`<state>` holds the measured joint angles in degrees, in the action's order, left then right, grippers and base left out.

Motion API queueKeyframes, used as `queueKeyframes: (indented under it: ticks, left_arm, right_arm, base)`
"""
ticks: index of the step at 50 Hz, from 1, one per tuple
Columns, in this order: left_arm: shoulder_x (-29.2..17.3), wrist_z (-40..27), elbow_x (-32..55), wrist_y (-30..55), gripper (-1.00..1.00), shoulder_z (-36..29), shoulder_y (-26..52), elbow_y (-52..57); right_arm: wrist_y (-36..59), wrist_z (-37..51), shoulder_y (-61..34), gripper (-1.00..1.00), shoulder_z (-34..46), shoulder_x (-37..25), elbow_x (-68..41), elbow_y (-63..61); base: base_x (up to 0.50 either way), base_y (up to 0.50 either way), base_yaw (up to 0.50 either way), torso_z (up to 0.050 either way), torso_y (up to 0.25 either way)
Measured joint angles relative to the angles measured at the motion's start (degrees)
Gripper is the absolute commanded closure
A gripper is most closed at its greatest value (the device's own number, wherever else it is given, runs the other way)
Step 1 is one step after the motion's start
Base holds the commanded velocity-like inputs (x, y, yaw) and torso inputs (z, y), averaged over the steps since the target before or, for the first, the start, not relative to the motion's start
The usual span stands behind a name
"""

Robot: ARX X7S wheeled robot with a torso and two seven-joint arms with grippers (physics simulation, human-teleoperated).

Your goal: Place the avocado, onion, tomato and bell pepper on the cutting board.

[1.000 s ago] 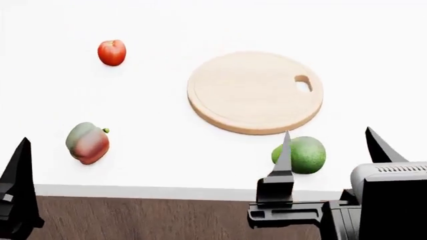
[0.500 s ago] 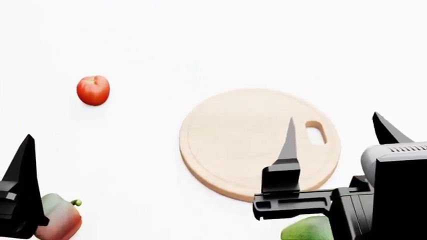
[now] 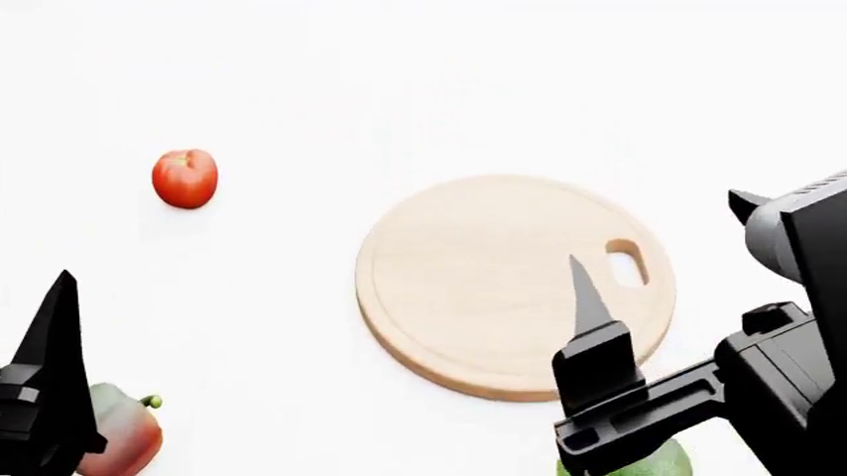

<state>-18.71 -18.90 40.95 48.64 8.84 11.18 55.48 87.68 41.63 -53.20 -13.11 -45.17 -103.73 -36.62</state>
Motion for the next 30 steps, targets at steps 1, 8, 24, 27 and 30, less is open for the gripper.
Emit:
queueKeyframes:
  ticks: [1, 8, 24, 27, 30]
  left_arm:
    - [0.0, -0.1, 0.1, 0.0, -1.00, 0.0, 0.1, 0.0]
    - [-0.2, -0.4, 0.9, 0.0, -1.00, -0.1, 0.7, -0.4]
    - [-0.9, -1.7, 3.0, 0.1, -1.00, 0.4, 0.2, 0.3]
    - [-1.1, -2.0, 3.2, 0.0, -1.00, 0.4, 0.0, 0.4]
    - [-1.2, -2.3, 3.4, 0.0, -1.00, 0.4, -0.3, 0.6]
  right_arm:
    - [0.2, -1.1, -0.6, -1.00, 0.3, -1.0, -0.3, 0.3]
    - [0.7, -10.6, -1.1, -1.00, 2.2, -7.0, 1.8, 0.8]
    - [-0.3, -21.4, 7.9, -1.00, 4.3, -11.5, 4.7, -5.8]
    - [-0.4, -23.6, 9.5, -1.00, 4.8, -11.3, 7.0, -7.0]
    - [-0.6, -26.1, 11.0, -1.00, 5.6, -11.2, 10.1, -8.0]
  base:
    - [0.00, 0.00, 0.00, 0.000, 0.000]
    - [0.00, 0.00, 0.00, 0.000, 0.000]
    - [0.00, 0.00, 0.00, 0.000, 0.000]
    - [0.00, 0.00, 0.00, 0.000, 0.000]
    - [0.00, 0.00, 0.00, 0.000, 0.000]
